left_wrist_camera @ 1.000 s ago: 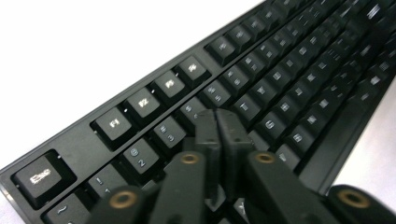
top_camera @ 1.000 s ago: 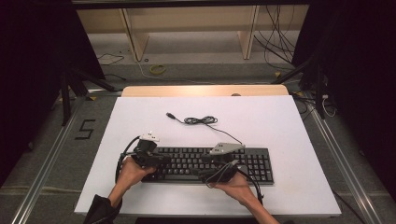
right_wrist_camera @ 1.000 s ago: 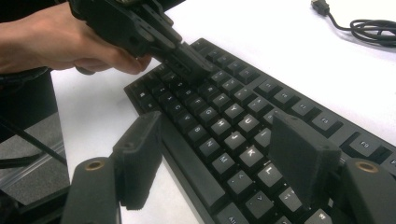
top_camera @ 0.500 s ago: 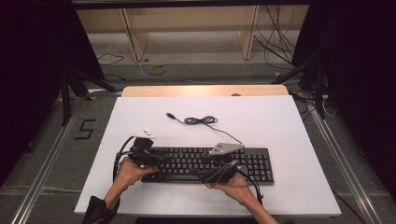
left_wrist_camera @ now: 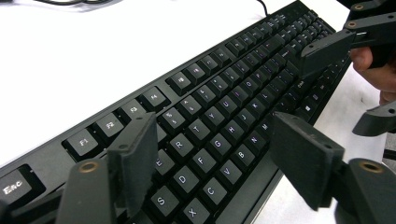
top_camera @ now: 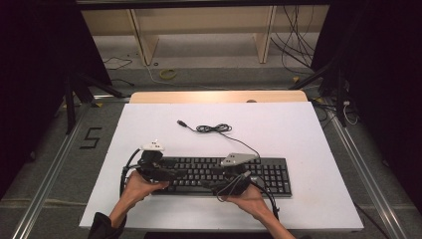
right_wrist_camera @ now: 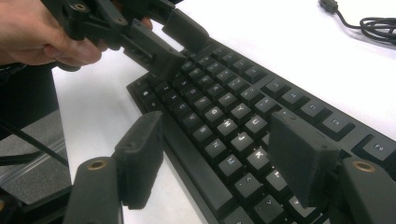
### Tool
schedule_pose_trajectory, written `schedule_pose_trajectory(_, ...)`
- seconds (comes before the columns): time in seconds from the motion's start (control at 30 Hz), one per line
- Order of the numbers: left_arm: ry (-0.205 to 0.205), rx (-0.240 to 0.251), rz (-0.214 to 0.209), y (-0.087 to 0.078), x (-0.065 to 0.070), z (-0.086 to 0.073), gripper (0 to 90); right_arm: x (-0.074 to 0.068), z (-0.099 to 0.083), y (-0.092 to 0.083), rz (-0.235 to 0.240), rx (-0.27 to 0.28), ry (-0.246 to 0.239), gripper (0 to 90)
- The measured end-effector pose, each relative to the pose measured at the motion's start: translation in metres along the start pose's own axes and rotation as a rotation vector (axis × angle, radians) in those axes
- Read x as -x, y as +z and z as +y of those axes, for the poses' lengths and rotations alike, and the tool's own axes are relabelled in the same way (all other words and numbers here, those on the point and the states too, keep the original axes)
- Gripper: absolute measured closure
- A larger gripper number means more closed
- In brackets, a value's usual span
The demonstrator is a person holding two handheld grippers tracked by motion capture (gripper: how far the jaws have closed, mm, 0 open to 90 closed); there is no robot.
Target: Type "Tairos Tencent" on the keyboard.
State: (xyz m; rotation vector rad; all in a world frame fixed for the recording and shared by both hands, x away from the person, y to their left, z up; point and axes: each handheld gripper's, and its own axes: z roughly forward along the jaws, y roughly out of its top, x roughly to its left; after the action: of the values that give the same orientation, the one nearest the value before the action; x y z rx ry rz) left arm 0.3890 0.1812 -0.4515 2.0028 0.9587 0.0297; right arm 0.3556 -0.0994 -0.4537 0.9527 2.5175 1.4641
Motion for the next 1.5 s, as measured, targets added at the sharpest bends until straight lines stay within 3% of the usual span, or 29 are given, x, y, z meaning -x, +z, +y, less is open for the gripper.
schedule_pose_trajectory(0.17,-0.006,0.022,-0.001,-0.004,0.001,-0.004,29.2,0.0,0.0,0.002,-0.002,-0.006,-0.001,41.6)
schedule_pose_trajectory(0.4,-0.002,0.052,-0.005,-0.008,0.004,-0.009,28.8,-0.001,0.001,0.007,-0.019,-0.032,0.002,54.6)
schedule_pose_trajectory(0.9,0.009,0.066,-0.018,-0.008,0.01,-0.019,28.2,-0.003,-0.001,0.028,-0.036,-0.088,-0.021,81.0)
schedule_pose_trajectory(1.23,0.011,0.087,-0.019,-0.011,0.014,-0.023,28.5,-0.004,0.0,0.04,-0.056,-0.127,-0.042,89.8)
schedule_pose_trajectory(1.5,0.014,0.091,-0.02,-0.012,0.014,-0.027,28.4,-0.005,-0.001,0.048,-0.052,-0.153,-0.051,90.0)
